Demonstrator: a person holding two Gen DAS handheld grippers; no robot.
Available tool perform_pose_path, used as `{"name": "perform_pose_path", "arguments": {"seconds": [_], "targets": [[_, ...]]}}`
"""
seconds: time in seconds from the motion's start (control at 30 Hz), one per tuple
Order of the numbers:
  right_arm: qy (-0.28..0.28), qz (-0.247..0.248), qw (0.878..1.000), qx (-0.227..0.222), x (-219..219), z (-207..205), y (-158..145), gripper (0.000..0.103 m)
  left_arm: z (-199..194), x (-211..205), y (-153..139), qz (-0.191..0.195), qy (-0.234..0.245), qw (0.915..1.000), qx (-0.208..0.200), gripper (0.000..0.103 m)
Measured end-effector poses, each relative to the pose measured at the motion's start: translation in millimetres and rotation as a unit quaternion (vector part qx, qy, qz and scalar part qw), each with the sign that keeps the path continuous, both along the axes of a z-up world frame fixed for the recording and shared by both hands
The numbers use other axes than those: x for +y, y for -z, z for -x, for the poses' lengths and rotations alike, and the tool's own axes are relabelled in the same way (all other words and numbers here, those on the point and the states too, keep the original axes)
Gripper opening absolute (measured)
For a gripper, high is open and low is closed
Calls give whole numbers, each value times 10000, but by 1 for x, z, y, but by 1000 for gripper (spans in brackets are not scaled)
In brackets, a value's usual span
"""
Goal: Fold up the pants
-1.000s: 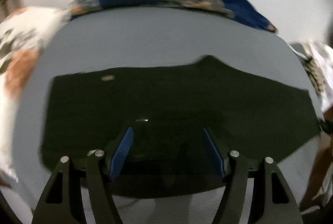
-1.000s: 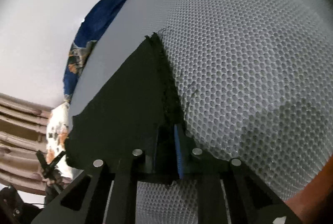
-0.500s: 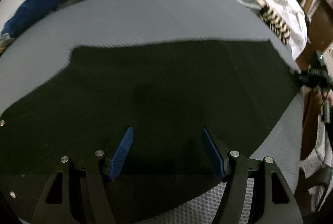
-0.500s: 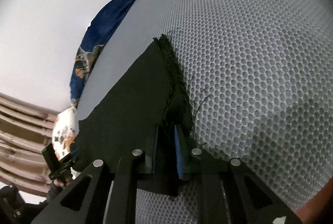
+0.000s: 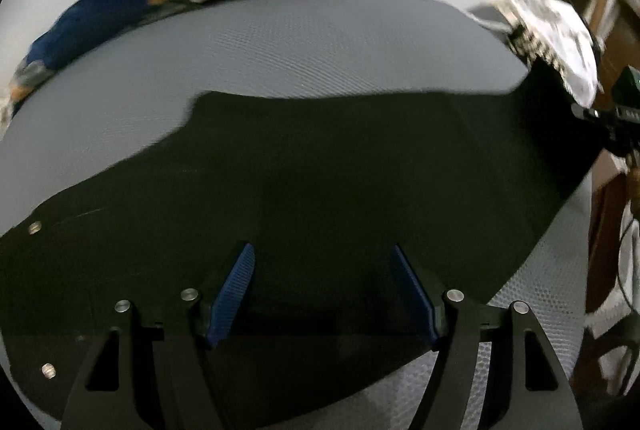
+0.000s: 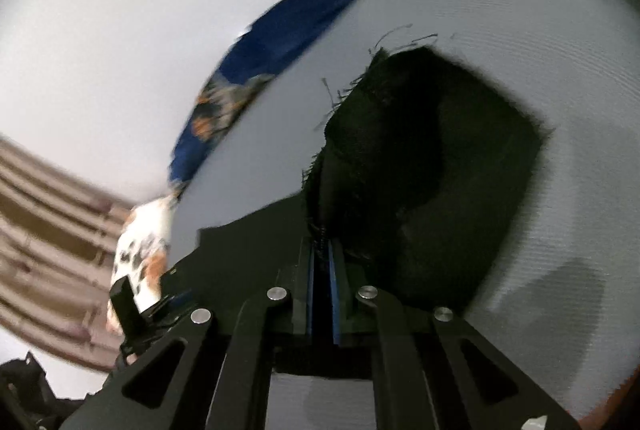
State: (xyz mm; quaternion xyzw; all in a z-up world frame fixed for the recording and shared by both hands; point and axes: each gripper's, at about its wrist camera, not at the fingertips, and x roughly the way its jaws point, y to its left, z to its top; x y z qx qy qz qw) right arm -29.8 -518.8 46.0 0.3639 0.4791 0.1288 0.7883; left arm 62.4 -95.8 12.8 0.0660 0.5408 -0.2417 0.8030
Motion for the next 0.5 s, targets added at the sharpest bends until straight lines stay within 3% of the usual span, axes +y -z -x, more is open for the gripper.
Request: {"name": "perform_pose_path", "arguments": {"seconds": [0.23,0.5], "targets": [[-1255,-416,9912,-93,124,-48,0,7,-3,61,-14,214,-676,9975,-63,71],[-2603,-679,9620,460,272,-63,54,7,10,102,-5,317,-1045,9940,77,71]]}}
